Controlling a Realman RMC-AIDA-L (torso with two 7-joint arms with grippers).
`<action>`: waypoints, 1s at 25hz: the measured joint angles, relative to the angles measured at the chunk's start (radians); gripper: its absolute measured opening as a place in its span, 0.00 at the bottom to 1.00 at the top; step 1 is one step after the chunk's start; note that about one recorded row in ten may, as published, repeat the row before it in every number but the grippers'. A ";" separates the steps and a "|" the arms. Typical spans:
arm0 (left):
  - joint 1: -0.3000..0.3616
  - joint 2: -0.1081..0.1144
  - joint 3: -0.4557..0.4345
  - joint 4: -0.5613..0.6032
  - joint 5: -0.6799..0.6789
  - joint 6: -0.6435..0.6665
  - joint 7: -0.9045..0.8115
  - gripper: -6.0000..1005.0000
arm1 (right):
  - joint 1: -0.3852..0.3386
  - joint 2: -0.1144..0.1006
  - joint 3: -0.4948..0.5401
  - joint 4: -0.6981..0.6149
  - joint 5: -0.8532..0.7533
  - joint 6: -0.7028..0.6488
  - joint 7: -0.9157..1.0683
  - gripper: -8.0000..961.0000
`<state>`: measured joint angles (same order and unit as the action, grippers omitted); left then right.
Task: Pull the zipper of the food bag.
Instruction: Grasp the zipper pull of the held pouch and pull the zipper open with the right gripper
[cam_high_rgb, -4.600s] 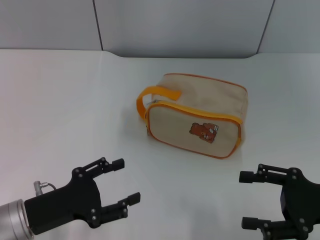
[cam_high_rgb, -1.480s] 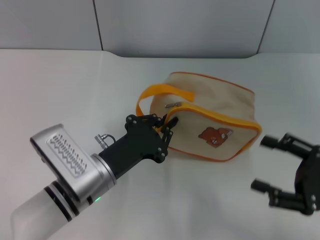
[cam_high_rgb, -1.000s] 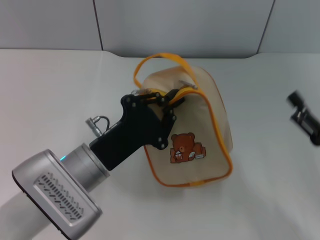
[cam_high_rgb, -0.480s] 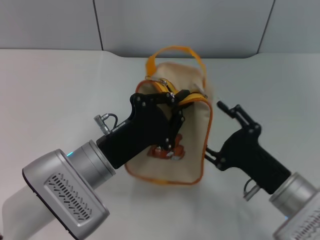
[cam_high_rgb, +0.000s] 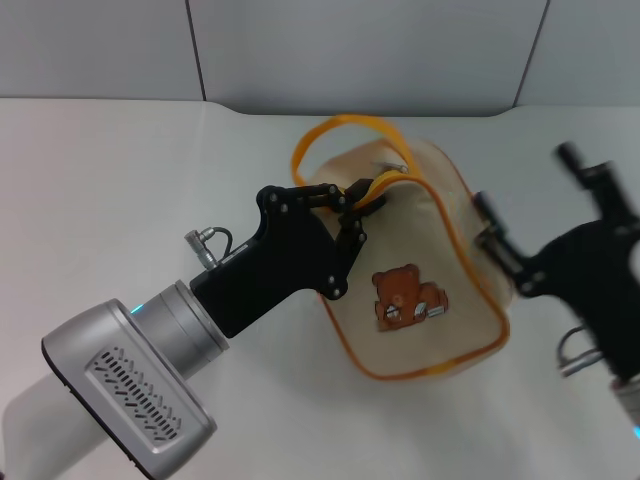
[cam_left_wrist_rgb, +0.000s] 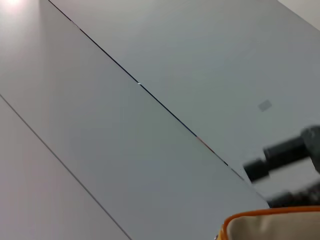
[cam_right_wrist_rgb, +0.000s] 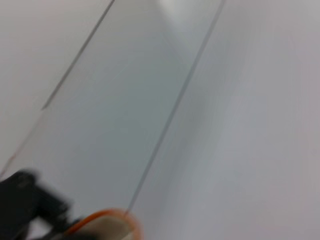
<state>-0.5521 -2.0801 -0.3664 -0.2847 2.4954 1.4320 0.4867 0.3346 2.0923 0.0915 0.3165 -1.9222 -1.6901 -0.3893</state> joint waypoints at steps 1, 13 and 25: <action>0.000 0.000 0.001 0.000 0.000 0.000 0.000 0.07 | -0.002 0.000 0.007 0.000 0.000 -0.020 0.001 0.85; 0.000 0.000 0.008 0.001 0.000 0.001 0.001 0.07 | 0.099 0.000 0.018 -0.014 -0.008 0.007 -0.003 0.85; -0.004 0.002 0.003 0.001 0.000 -0.002 0.003 0.07 | 0.099 -0.001 0.013 -0.052 -0.168 0.128 -0.010 0.85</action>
<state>-0.5561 -2.0786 -0.3635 -0.2836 2.4957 1.4302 0.4893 0.4339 2.0918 0.1049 0.2640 -2.0905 -1.5618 -0.3998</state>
